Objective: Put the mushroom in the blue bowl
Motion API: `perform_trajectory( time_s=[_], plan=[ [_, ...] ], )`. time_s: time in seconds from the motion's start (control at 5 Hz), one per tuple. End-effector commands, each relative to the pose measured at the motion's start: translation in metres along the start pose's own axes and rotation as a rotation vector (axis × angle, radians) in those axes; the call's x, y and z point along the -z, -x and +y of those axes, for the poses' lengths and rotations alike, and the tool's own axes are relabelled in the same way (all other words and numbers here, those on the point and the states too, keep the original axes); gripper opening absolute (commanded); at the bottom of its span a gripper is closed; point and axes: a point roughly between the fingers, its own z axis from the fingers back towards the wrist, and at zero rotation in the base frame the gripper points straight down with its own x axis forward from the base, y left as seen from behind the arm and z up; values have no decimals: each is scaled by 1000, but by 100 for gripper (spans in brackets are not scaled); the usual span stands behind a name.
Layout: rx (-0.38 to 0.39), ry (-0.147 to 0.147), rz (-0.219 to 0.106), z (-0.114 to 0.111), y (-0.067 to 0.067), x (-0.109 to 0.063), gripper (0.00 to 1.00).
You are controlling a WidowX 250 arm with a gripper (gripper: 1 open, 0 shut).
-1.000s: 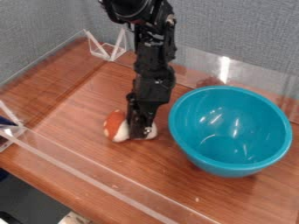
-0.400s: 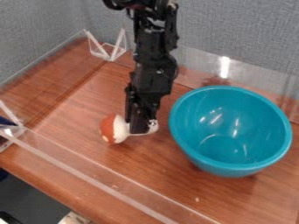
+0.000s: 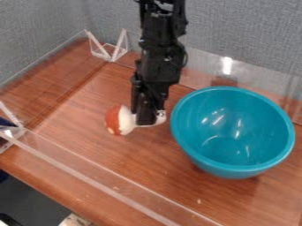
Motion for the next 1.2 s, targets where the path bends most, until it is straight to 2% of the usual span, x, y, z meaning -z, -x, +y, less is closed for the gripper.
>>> perform_trajectory(
  time_s=[0.0, 0.2, 0.4, 0.6, 0.8, 1.0],
  plan=[
    [32, -76, -60, -4, -13, -31, 0],
    [80, -94, -61, -13, -30, -37, 0],
    [164, -111, -52, -27, -57, -37, 0],
    [290, -122, -39, -45, -88, -28, 0],
    [328, -110, -37, -43, -92, -11, 0],
    [343, -114, -35, -44, -89, -11, 0]
  ],
)
